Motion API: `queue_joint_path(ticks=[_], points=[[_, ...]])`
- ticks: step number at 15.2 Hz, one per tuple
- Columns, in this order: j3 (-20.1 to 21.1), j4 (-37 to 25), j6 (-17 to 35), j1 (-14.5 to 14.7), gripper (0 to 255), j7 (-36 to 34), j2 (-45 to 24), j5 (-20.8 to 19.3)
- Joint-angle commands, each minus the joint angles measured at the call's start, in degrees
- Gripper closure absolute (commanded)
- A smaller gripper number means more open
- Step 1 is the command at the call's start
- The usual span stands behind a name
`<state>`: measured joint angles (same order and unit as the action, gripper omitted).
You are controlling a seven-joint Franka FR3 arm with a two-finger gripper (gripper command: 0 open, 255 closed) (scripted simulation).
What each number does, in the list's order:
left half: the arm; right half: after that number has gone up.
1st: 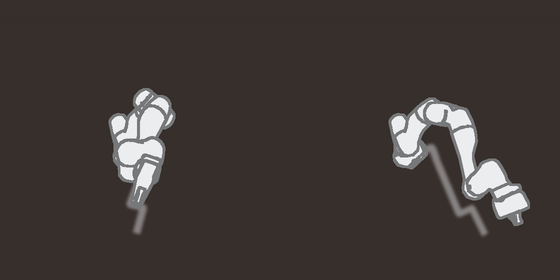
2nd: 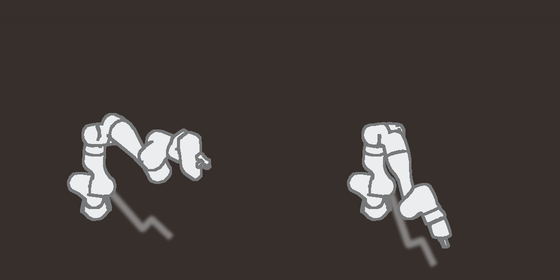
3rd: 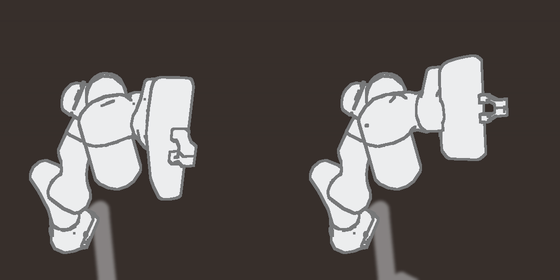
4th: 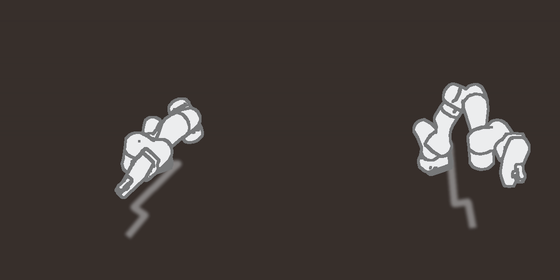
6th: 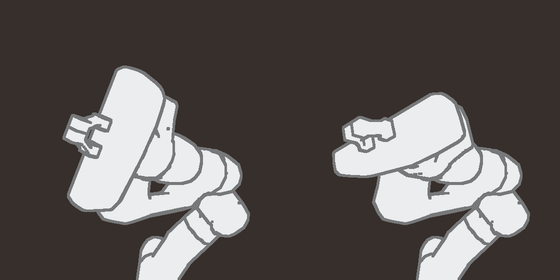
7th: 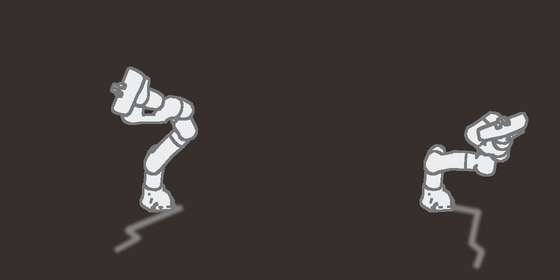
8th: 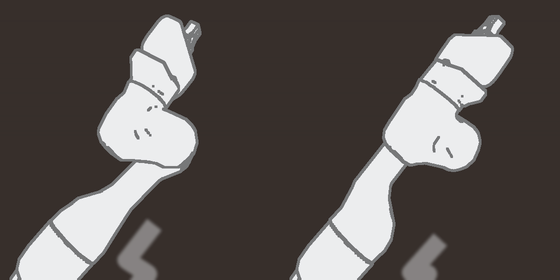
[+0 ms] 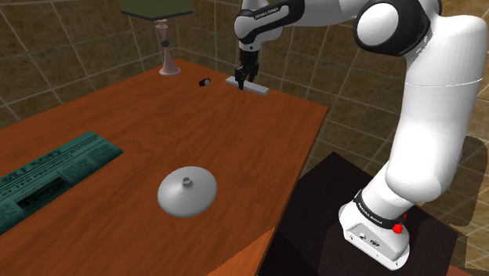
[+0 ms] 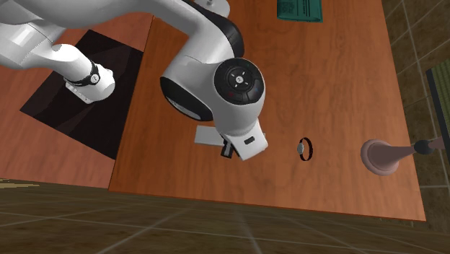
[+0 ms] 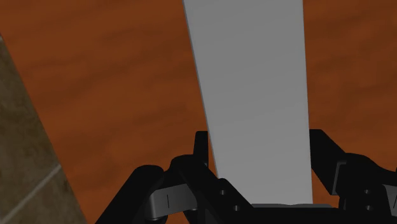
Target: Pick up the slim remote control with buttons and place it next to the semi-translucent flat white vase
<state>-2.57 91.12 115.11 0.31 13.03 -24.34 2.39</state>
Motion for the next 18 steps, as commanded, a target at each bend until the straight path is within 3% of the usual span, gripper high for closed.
queue_joint_path(ticks=[1,14,18], points=[[-0.02,-0.93,-1.38,-0.02,255,-0.02,0.45,-0.03],[-0.10,-8.19,-10.40,-0.06,255,-0.28,2.22,-0.21],[0.87,3.39,-6.73,2.31,255,-3.51,10.21,-0.77]])
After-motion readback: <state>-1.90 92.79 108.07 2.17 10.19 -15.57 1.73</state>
